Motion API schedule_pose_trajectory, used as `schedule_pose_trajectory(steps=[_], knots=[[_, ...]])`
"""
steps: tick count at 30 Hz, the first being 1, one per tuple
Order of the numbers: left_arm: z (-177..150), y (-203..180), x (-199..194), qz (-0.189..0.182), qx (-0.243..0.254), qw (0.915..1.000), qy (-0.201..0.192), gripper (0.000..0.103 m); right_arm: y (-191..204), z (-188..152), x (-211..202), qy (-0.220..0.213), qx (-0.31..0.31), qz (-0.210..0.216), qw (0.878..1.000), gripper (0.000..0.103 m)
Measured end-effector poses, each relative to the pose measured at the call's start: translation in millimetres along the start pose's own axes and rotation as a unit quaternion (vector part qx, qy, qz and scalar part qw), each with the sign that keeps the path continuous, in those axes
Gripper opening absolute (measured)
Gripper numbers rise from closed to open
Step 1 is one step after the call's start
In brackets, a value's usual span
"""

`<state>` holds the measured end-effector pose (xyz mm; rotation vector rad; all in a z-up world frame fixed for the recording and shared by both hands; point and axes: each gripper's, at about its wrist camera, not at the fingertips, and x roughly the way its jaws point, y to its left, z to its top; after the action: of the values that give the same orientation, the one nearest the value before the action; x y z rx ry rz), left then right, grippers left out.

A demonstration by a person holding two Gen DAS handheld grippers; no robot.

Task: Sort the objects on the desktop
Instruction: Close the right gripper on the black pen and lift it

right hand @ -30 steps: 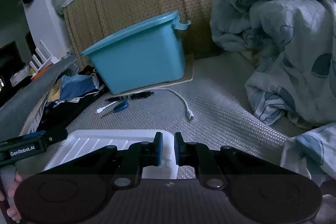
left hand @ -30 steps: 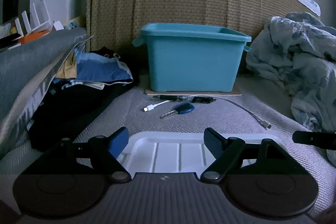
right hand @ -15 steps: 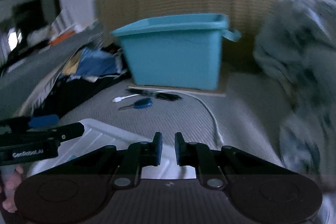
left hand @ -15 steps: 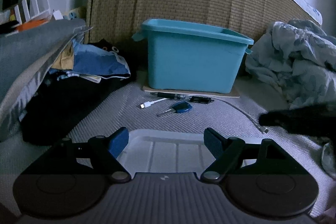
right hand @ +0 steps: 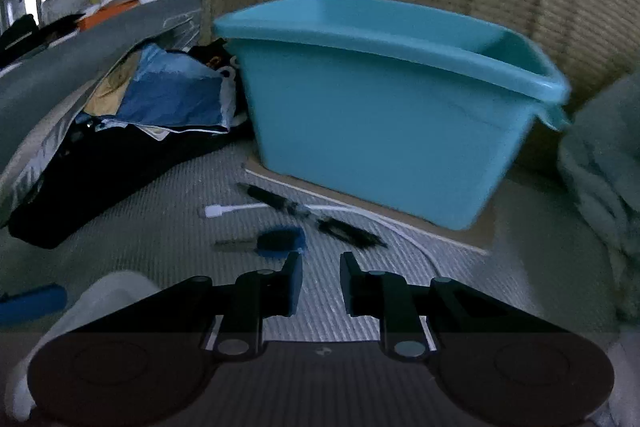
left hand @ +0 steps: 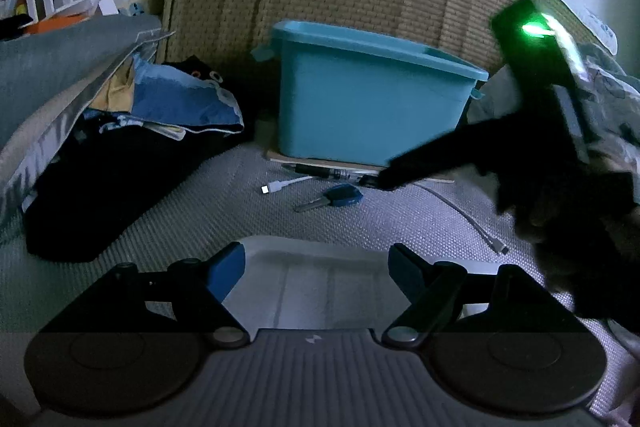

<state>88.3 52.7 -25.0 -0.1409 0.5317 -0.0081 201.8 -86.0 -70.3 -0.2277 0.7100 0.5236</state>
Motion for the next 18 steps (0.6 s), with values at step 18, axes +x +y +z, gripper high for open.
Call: schedule_pose_trajectory(steps=[18], knots=[[1,9,4,-0.005,-0.034,0.9994,0.006,0.082,31,36,67,0.036,-0.127,-0.008,0.991,0.031]])
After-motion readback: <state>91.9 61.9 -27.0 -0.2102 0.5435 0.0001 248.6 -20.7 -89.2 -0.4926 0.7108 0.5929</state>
